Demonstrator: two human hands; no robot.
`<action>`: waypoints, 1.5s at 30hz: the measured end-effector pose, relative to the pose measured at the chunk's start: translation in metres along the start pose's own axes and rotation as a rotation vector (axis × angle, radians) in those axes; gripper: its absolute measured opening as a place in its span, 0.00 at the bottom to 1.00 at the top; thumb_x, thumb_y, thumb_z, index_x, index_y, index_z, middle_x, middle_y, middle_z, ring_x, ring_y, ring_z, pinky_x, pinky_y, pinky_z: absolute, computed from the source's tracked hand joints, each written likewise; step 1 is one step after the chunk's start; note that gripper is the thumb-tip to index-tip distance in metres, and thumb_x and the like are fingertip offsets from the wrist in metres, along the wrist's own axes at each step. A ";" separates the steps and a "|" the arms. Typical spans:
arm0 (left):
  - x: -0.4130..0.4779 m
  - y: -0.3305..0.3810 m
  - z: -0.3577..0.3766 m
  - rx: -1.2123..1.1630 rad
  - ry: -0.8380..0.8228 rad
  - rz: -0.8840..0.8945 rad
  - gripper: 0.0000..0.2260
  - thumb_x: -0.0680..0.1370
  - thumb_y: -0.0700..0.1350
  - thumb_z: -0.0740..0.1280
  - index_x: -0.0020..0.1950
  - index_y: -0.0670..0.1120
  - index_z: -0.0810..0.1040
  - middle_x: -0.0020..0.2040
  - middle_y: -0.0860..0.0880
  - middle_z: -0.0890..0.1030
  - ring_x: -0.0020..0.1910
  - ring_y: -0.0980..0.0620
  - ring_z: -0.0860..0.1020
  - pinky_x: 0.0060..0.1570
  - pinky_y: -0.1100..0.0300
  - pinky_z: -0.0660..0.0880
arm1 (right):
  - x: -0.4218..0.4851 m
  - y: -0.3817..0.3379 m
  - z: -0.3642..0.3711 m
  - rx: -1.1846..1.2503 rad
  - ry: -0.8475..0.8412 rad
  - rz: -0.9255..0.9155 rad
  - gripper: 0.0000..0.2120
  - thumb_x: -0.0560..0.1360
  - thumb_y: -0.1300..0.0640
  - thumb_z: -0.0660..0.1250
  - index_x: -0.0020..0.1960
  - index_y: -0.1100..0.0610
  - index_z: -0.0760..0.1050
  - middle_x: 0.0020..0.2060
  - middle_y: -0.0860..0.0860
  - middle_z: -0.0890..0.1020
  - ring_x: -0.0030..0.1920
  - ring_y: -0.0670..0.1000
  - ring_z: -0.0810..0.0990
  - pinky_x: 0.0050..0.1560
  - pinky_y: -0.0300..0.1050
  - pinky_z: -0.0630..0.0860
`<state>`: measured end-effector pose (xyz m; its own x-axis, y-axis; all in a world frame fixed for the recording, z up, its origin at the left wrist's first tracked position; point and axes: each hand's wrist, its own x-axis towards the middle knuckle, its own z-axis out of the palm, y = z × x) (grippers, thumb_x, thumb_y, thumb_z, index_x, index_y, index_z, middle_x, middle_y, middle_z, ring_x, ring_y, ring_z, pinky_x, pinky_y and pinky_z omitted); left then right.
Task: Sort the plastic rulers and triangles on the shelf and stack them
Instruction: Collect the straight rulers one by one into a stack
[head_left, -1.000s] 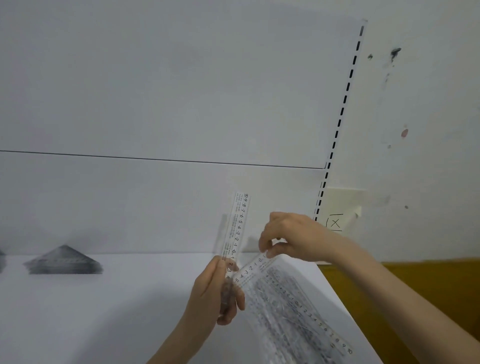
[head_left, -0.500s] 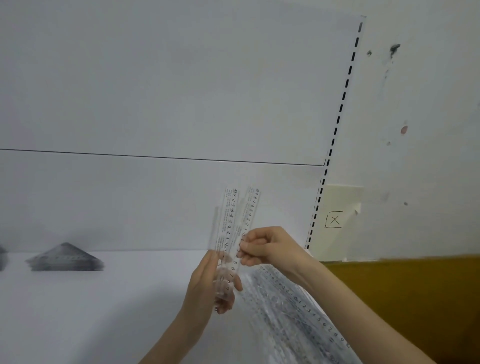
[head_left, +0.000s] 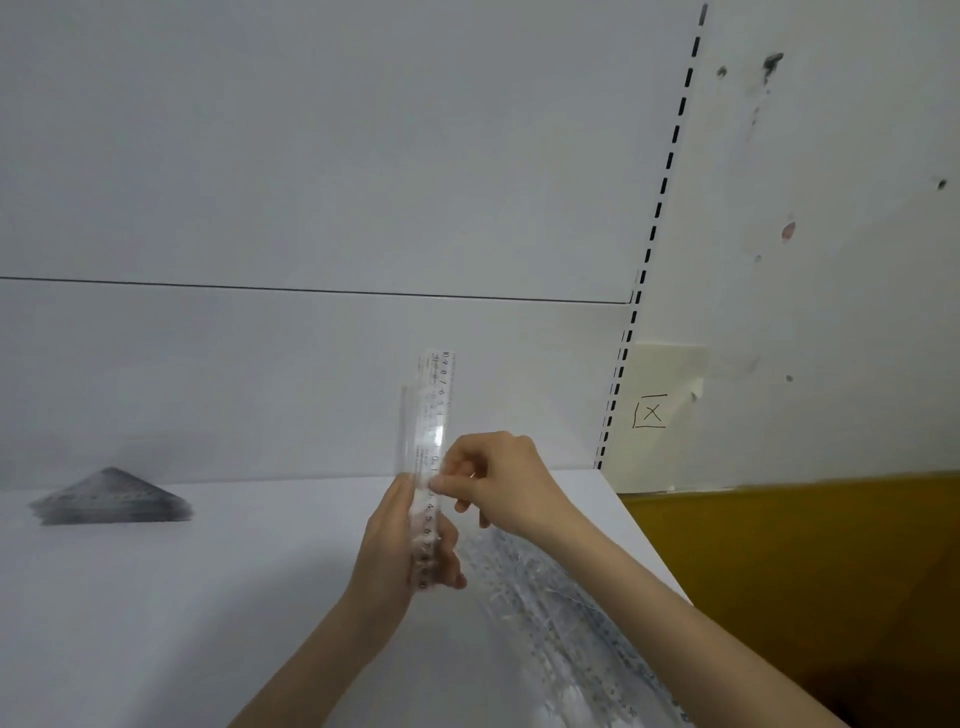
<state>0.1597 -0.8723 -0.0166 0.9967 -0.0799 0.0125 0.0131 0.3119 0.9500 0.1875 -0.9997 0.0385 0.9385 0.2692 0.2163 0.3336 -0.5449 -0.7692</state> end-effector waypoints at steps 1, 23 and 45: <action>0.000 0.000 0.000 0.004 -0.001 -0.007 0.24 0.82 0.54 0.50 0.40 0.38 0.73 0.26 0.43 0.70 0.20 0.48 0.66 0.26 0.58 0.70 | 0.000 0.000 0.003 -0.057 0.016 -0.012 0.09 0.73 0.53 0.73 0.41 0.57 0.78 0.34 0.52 0.82 0.31 0.44 0.81 0.32 0.38 0.75; 0.006 -0.004 -0.005 -0.009 0.015 0.005 0.13 0.79 0.52 0.53 0.50 0.43 0.70 0.24 0.48 0.66 0.18 0.53 0.57 0.25 0.67 0.58 | -0.048 0.082 -0.076 -0.435 -0.273 0.337 0.15 0.65 0.44 0.77 0.43 0.55 0.81 0.34 0.46 0.83 0.35 0.44 0.79 0.34 0.34 0.72; -0.003 -0.005 0.004 -0.037 -0.042 0.010 0.19 0.82 0.50 0.49 0.47 0.40 0.74 0.25 0.45 0.68 0.17 0.52 0.59 0.23 0.67 0.62 | -0.047 0.017 -0.053 0.502 -0.041 0.157 0.02 0.69 0.62 0.73 0.42 0.60 0.82 0.32 0.53 0.82 0.31 0.47 0.78 0.31 0.36 0.73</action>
<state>0.1564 -0.8773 -0.0202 0.9926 -0.1161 0.0362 0.0065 0.3482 0.9374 0.1541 -1.0632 0.0471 0.9660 0.2516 0.0594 0.0962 -0.1365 -0.9860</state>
